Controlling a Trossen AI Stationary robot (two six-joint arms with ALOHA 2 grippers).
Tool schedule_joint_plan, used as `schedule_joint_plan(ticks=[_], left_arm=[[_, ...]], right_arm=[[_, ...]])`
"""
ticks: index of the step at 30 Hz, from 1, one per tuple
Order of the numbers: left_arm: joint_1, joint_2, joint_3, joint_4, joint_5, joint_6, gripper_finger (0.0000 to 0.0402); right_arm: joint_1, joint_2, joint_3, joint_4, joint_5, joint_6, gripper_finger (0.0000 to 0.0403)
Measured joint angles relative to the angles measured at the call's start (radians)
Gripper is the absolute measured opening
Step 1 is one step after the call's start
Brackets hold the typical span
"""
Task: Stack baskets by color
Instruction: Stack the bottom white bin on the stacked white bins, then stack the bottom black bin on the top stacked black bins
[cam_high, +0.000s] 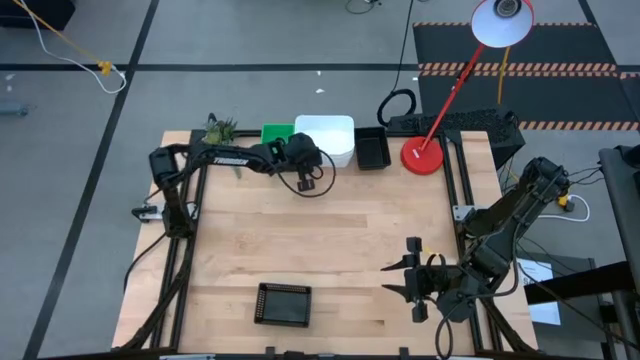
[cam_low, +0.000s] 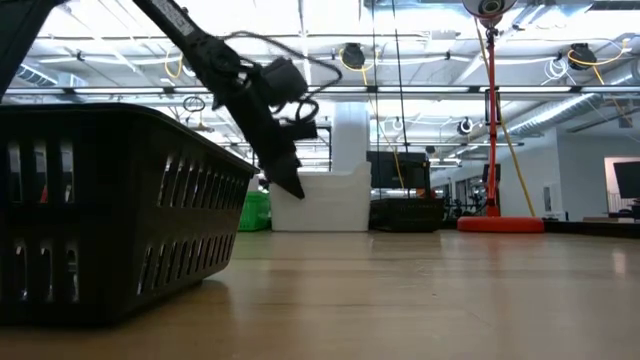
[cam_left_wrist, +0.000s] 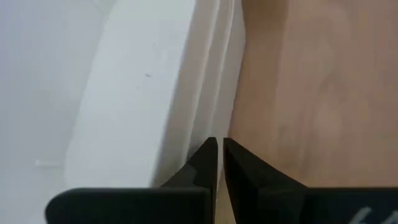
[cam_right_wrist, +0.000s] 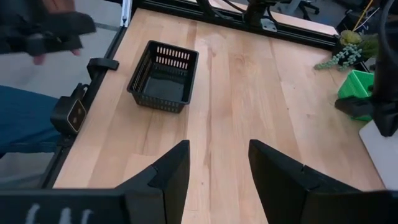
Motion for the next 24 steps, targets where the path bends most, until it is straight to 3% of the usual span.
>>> schedule_joint_plan(ticks=[8, 12, 17, 24], left_arm=[[-0.142, -0.231, -0.001, -0.27, 0.086, -0.223, 0.0028], [-0.285, -0.357, -0.021, -0.356, 0.073, -0.279, 0.0028], [-0.428, -0.519, -0.157, -0.331, 0.015, -0.356, 0.0028], [-0.485, -0.772, -0.376, -0.328, -0.088, -0.51, 0.0028]], right_arm=[[-0.061, 0.038, 0.0, 0.08, 0.018, -0.009, 0.0157], [-0.138, 0.099, 0.0, 0.198, -0.138, -0.128, 0.0157], [-0.244, 0.204, -0.001, 0.359, -0.391, -0.288, 0.0157], [-0.359, 0.339, 0.0, 0.524, -0.634, -0.493, 0.0157]])
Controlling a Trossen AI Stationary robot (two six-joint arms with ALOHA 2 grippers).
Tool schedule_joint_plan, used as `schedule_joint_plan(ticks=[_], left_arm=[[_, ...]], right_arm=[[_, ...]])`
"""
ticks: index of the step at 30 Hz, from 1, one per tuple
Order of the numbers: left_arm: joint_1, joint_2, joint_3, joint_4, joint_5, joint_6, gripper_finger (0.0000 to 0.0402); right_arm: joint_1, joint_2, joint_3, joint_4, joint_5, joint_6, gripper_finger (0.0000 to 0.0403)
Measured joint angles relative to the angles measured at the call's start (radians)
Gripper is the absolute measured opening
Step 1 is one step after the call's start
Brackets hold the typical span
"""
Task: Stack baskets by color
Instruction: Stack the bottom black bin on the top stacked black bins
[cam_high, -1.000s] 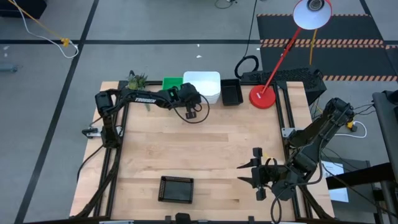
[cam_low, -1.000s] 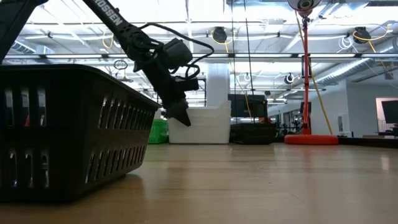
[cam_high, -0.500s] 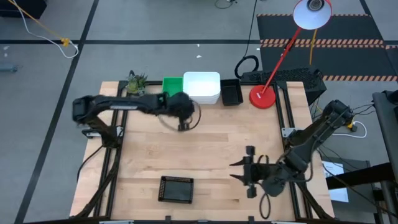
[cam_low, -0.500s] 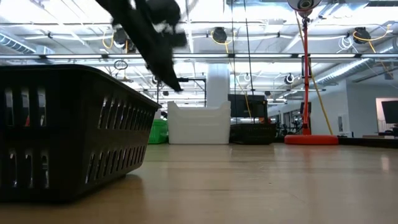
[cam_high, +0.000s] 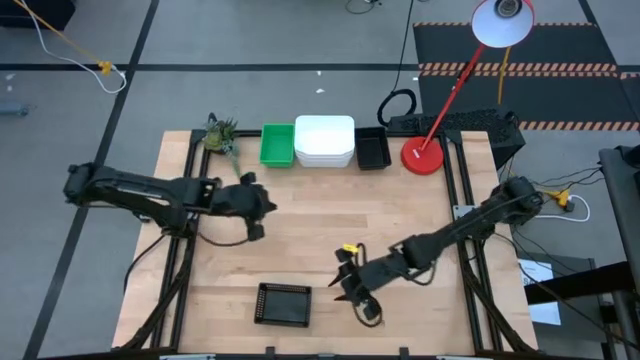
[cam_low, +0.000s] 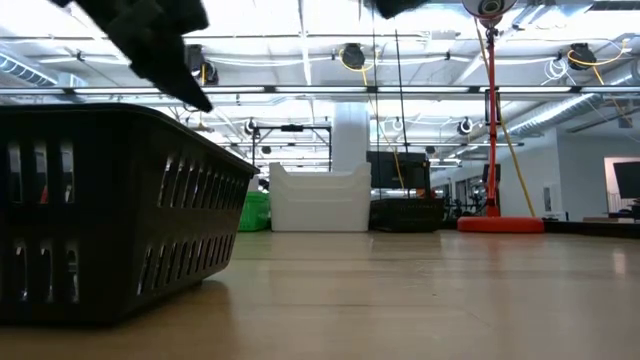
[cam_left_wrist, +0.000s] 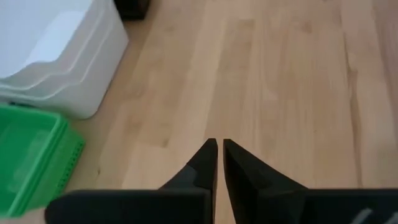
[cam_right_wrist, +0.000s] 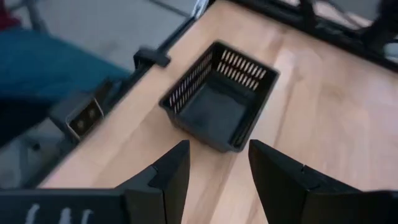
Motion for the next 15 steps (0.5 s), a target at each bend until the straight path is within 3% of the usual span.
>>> schedule_joint_plan(ticks=[5, 10, 15], left_arm=[[-0.018, -0.136, -0.083, 0.006, -0.02, -0.047, 0.0028], [-0.03, -0.208, -0.127, 0.007, -0.021, -0.057, 0.0028], [-0.03, -0.217, -0.136, 0.004, -0.021, -0.052, 0.0028]], right_arm=[[-0.039, 0.097, 0.0, 0.082, -0.101, -0.13, 0.0157], [-0.044, 0.188, 0.014, 0.203, -0.103, -0.264, 0.0157], [-0.046, 0.272, 0.099, 0.2, -0.105, -0.335, 0.0157]])
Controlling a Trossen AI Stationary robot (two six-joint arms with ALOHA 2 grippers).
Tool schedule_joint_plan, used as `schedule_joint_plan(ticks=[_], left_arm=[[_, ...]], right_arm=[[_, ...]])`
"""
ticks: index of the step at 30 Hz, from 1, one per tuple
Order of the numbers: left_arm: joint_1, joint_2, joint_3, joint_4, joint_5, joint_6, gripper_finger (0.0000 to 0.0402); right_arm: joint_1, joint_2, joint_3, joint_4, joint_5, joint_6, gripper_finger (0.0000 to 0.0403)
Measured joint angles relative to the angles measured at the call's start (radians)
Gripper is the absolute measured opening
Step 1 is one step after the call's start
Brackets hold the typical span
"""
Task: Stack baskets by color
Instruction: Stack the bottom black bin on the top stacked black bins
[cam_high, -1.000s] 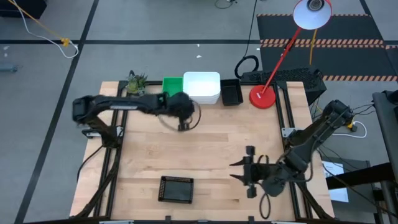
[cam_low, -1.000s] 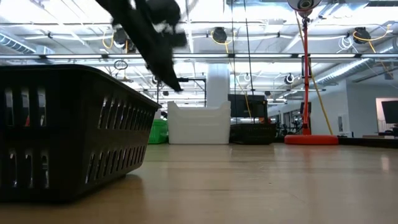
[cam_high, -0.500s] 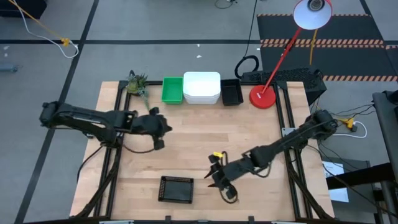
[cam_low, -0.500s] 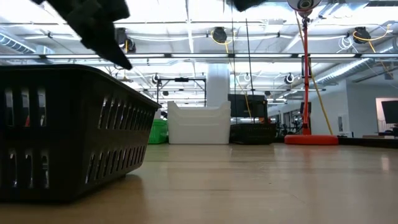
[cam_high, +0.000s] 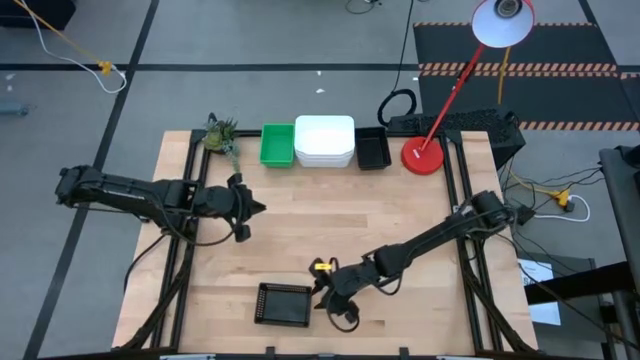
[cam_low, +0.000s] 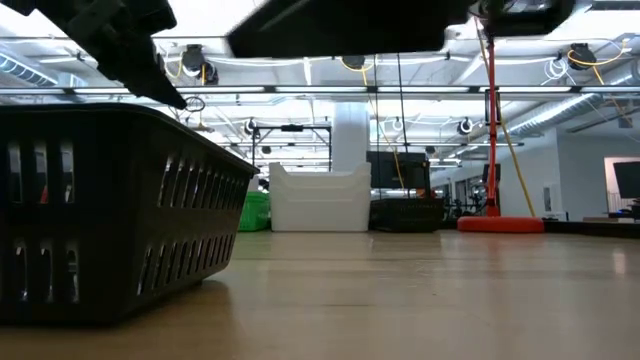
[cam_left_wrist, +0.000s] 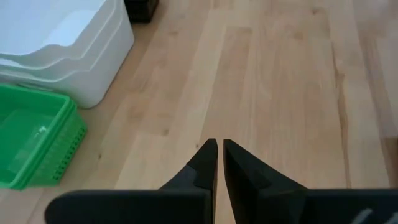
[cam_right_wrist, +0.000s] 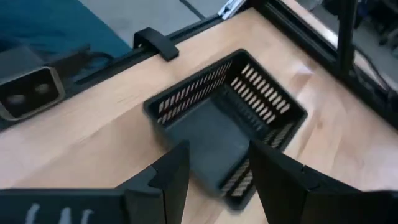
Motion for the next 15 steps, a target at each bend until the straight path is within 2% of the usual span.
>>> schedule_joint_plan(ticks=[8, 15], left_arm=[[0.0, 0.004, 0.0, 0.038, 0.0, 0.036, 0.0028], [0.005, 0.004, 0.0, 0.106, 0.0, 0.1, 0.0028]], right_arm=[[0.016, 0.13, 0.143, -0.132, 0.003, -0.073, 0.0153], [0.021, 0.177, 0.167, -0.139, 0.01, -0.098, 0.011]])
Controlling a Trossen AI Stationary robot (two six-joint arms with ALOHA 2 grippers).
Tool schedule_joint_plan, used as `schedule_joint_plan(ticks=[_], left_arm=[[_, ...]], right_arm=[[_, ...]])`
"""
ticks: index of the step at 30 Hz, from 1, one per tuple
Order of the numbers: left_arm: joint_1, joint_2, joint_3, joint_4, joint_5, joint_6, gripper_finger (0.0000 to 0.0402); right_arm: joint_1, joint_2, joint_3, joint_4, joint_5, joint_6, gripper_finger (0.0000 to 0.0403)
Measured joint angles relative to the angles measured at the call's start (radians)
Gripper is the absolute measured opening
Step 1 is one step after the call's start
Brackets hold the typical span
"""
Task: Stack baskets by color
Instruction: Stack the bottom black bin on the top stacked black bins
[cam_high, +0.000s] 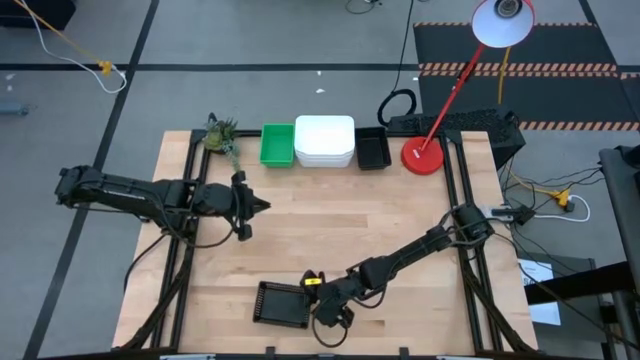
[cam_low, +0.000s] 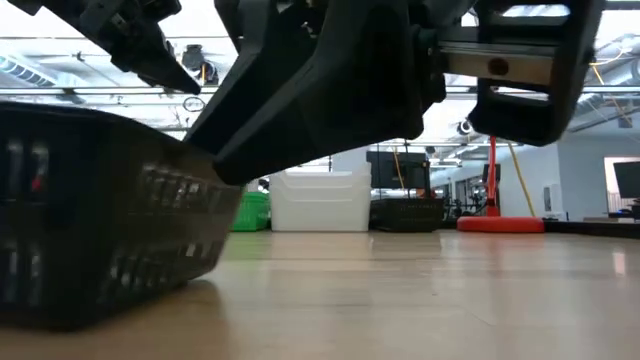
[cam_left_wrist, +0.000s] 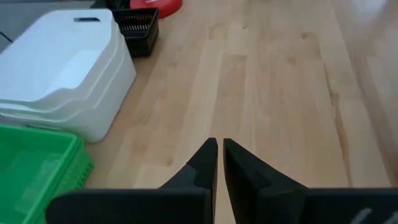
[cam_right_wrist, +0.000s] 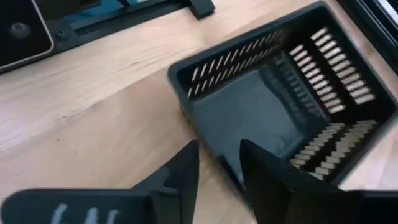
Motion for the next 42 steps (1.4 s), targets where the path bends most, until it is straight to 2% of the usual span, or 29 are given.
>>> schedule_joint_plan(ticks=[13, 18, 22, 33, 42], left_arm=[[0.041, 0.0, 0.0, 0.028, -0.008, 0.054, 0.0028], [0.049, 0.0, 0.0, 0.028, -0.008, 0.058, 0.0028], [0.048, 0.0, 0.0, 0.028, -0.008, 0.06, 0.0028], [0.048, 0.0, 0.0, 0.028, -0.008, 0.06, 0.0028], [0.048, 0.0, 0.0, 0.032, -0.008, 0.046, 0.0028]], right_arm=[[-0.002, 0.002, 0.0, 0.022, 0.028, 0.063, 0.001], [0.0, -0.008, 0.0, 0.001, 0.104, 0.093, 0.0012], [0.0, -0.049, 0.0, -0.066, 0.114, 0.124, 0.0005], [0.049, -0.224, -0.001, -0.341, 0.405, 0.282, 0.0002], [0.113, -0.331, -0.002, -0.552, 0.595, 0.396, 0.0001]])
